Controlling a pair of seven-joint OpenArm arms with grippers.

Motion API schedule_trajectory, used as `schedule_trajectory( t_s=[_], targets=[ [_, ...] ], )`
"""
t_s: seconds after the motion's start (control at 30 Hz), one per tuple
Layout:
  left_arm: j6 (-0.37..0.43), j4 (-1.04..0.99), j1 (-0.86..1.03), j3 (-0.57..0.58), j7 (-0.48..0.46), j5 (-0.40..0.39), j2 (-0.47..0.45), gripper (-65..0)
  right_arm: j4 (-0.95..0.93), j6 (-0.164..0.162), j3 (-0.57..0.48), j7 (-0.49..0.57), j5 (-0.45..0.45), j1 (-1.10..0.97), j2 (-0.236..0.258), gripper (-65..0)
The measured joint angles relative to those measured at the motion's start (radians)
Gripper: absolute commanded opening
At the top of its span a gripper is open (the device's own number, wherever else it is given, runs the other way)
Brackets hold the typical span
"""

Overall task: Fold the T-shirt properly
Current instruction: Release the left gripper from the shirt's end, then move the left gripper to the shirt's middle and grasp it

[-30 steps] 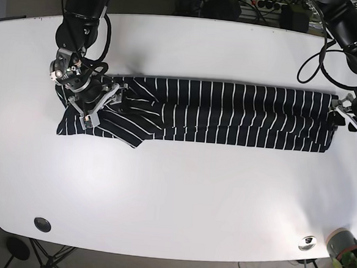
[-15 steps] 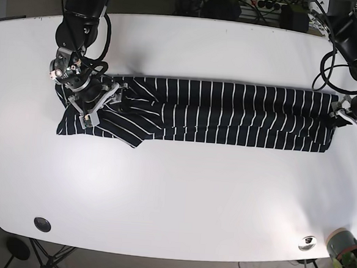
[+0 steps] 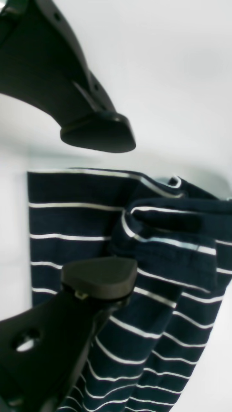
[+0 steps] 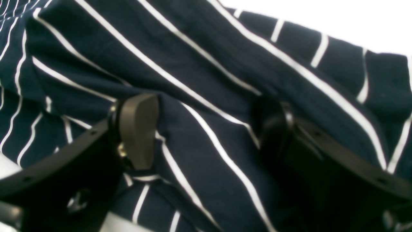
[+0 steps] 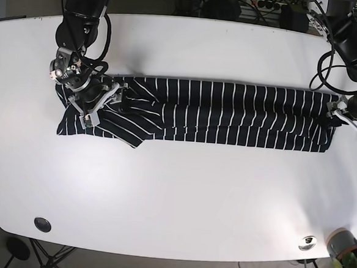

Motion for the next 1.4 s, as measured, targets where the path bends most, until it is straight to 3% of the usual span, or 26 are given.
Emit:
schedule_trajectory(
  t_s=[0.13, 0.3, 0.6, 0.7, 0.87, 0.9, 1.17, 1.4],
  targets=[
    [-0.003, -0.08, -0.004, -0.002, -0.05, -0.021, -0.004, -17.1, 0.001, 0.0, 0.0, -0.001, 0.0, 0.0, 0.0, -22.7],
    [-0.004, -0.112, -0.013, 0.002, -0.059, -0.027, -0.012, -17.1, 0.001, 0.0, 0.0, -0.001, 0.0, 0.0, 0.0, -30.8],
    [-0.004, -0.109, -0.016, 0.097, -0.082, -0.039, -0.012, -18.3, 0.0, -0.007, 0.0, -0.001, 0.0, 0.0, -0.009, -31.2],
    [-0.004, -0.109, -0.021, 0.117, -0.08, -0.04, -0.016, -27.4, 0.0, -0.008, 0.0, -0.001, -0.001, 0.0, -0.009, -31.4],
    [-0.003, -0.114, -0.024, 0.109, -0.065, -0.033, -0.005, -61.9, 0.0, -0.007, 0.0, -0.001, -0.001, 0.0, -0.009, -31.5],
    [-0.003, -0.115, -0.023, 0.109, -0.064, -0.035, -0.003, -65.0, 0.0, -0.008, 0.0, 0.0, 0.0, 0.0, -0.009, -31.5],
    [-0.003, -0.087, -0.018, 0.154, -0.058, -0.027, -0.005, -65.0, -0.001, -0.007, 0.0, 0.0, -0.001, 0.0, -0.01, -31.5],
    [0.002, 0.175, 0.065, 0.159, -0.018, 0.004, 0.039, -65.0, -0.001, -0.008, 0.001, 0.0, -0.001, 0.0, -0.011, -31.5]
  ],
)
